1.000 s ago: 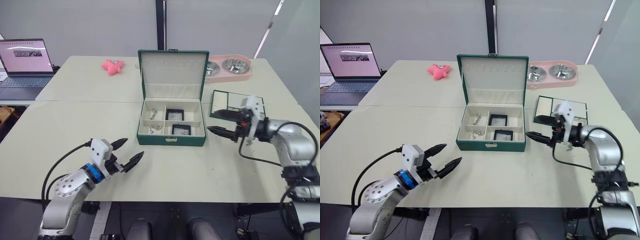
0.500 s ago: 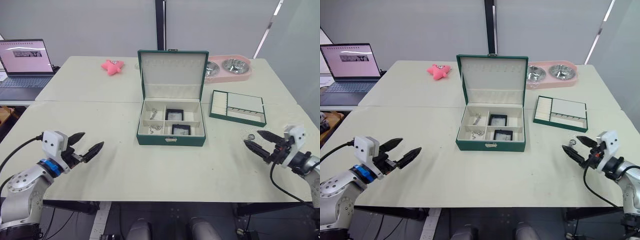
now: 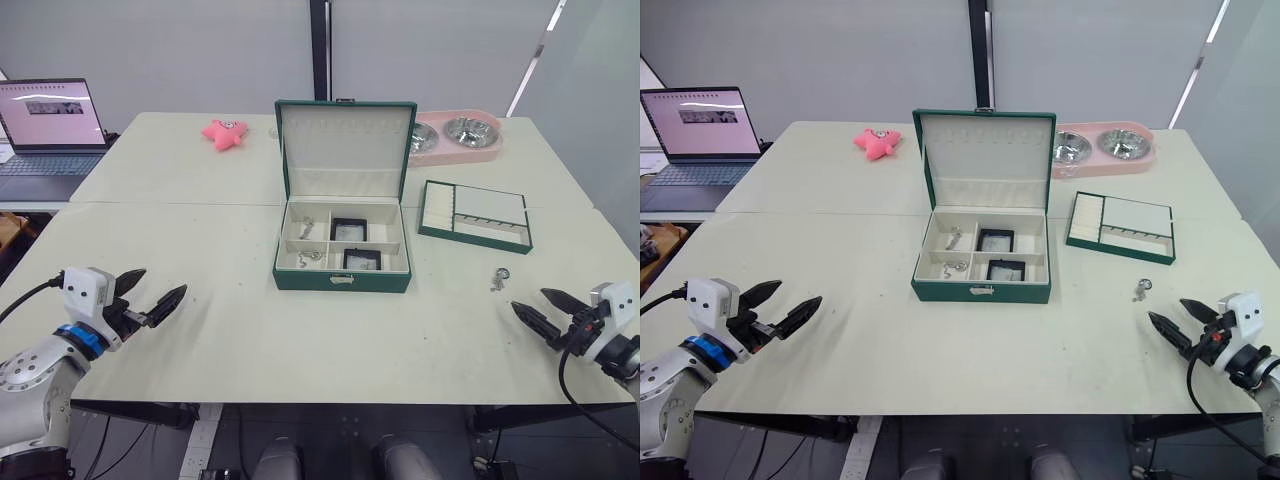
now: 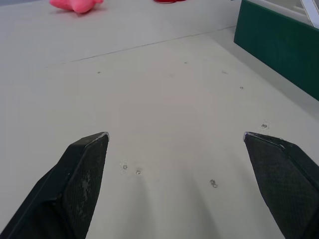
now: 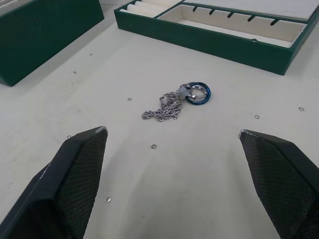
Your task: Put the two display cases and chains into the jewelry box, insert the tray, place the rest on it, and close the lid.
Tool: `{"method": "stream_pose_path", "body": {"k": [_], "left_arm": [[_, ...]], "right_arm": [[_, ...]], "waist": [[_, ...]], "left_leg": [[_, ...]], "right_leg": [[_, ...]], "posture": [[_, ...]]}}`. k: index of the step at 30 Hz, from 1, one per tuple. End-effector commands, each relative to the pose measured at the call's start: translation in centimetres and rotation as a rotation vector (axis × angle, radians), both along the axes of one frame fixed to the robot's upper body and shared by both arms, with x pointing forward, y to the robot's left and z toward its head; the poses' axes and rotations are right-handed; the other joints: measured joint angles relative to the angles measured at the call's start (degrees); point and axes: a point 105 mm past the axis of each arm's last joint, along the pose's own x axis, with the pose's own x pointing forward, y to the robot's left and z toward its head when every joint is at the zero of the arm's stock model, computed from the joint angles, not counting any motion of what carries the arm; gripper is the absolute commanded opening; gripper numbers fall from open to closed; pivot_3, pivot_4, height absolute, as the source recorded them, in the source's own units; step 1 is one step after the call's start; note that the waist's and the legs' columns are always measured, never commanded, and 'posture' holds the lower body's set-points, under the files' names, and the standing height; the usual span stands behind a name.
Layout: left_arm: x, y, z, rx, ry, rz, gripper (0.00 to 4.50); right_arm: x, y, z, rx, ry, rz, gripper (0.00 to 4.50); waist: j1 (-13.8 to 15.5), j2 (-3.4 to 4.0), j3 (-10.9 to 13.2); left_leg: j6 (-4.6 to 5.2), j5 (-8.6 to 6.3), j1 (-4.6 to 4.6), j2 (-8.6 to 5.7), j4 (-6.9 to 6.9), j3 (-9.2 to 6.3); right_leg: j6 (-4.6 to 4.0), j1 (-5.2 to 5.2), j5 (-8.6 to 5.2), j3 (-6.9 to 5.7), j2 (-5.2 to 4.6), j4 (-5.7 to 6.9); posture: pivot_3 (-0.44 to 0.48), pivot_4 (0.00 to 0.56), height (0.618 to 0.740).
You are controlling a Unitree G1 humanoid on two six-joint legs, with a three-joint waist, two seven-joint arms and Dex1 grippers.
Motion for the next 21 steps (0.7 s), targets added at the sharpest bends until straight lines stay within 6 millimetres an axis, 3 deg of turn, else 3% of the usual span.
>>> {"method": "stream_pose_path", "body": {"k": [1,21], "left_arm": [[-0.2,0.9,1.2,0.011,-0.057,0.043,4.5],[0.0,-0.1,0.9,-0.006,-0.061,0.027,4.5]], "right_arm": [[-0.2,-1.2,1.1,-0.03,-0.044,-0.029,4.48],[0.4,-0.8,0.7,-0.033,-0.045,-0.016,4.48]], "waist": [[0.0,0.0,0.0],[0.0,0.0,0.0]], "left_leg": [[0.0,0.0,0.0,0.0,0.0,0.0],[0.0,0.0,0.01,0.0,0.0,0.0]], "right_leg": [[0.0,0.0,0.0,0.0,0.0,0.0],[0.0,0.01,0.0,0.0,0.0,0.01]], "posture": [[0.0,0.15,0.74],[0.0,0.15,0.74]]}}
